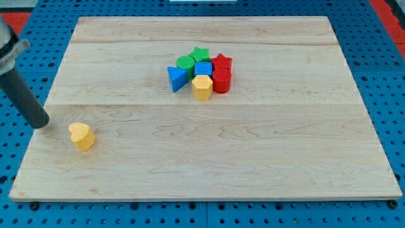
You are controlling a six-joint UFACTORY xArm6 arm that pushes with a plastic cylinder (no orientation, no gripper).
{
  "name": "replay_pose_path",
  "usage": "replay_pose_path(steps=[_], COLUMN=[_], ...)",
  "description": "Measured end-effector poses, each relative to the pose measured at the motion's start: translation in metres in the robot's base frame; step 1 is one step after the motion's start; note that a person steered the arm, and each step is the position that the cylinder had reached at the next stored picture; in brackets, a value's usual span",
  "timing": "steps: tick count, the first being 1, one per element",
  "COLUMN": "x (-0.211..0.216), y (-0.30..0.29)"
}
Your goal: Push the yellow heart towards a group of blocks
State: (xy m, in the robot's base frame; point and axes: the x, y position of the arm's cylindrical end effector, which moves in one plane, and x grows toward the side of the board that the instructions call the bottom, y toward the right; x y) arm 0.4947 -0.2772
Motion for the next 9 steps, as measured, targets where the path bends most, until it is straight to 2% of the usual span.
replay_pose_path(steps=[1, 2, 5, 9], x=[0.023, 0.029, 0.004, 0.021], y=[0.011, 0.035, 0.140, 0.276])
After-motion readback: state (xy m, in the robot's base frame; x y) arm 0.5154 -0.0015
